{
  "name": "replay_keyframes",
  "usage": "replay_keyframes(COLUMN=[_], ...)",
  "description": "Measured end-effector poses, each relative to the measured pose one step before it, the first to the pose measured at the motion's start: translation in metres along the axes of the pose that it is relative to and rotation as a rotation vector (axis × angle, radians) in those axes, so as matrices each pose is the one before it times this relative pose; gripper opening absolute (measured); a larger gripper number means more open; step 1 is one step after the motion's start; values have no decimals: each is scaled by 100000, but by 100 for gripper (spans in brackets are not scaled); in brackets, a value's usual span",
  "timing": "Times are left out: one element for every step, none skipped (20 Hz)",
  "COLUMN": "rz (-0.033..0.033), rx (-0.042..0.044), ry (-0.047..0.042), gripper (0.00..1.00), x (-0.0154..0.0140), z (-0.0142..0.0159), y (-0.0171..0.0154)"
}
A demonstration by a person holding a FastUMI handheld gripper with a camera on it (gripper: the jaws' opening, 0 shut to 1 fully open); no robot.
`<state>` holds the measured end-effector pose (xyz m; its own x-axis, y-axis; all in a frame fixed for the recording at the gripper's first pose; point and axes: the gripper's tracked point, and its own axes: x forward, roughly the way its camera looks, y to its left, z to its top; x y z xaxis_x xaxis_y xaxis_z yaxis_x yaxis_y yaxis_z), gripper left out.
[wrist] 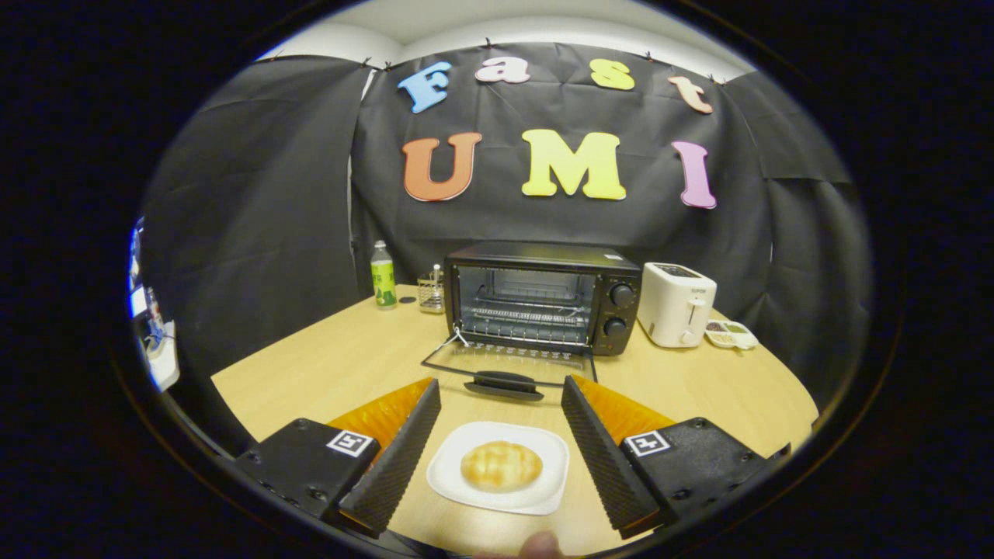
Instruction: Open the toaster oven, put the food inside, and close the toaster oven door.
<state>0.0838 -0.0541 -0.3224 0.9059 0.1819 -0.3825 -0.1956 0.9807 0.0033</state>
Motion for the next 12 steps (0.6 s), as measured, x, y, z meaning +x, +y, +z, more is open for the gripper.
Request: replay_keyframes(rz=[-257,561,319,59,-329,-377,-417,-462,-257,460,524,335], rx=[-183,389,932,950,-54,-864,-1439,-1558,-876,-136,54,114], ry=[-840,108,324,1453,1429,1063,489,911,1227,1259,1465,1076], gripper=[100,100,100,100,100,100,100,100,100,100,100,100], x=[-131,63,63,202,107,110,96,203,250,287,249,270], z=[-644,-866,-1053,-1003,-976,-693,-554,-514,-600,-475,-459,-213], y=[5,46,-43,-6,-110,6,13,2,52,200,172,77])
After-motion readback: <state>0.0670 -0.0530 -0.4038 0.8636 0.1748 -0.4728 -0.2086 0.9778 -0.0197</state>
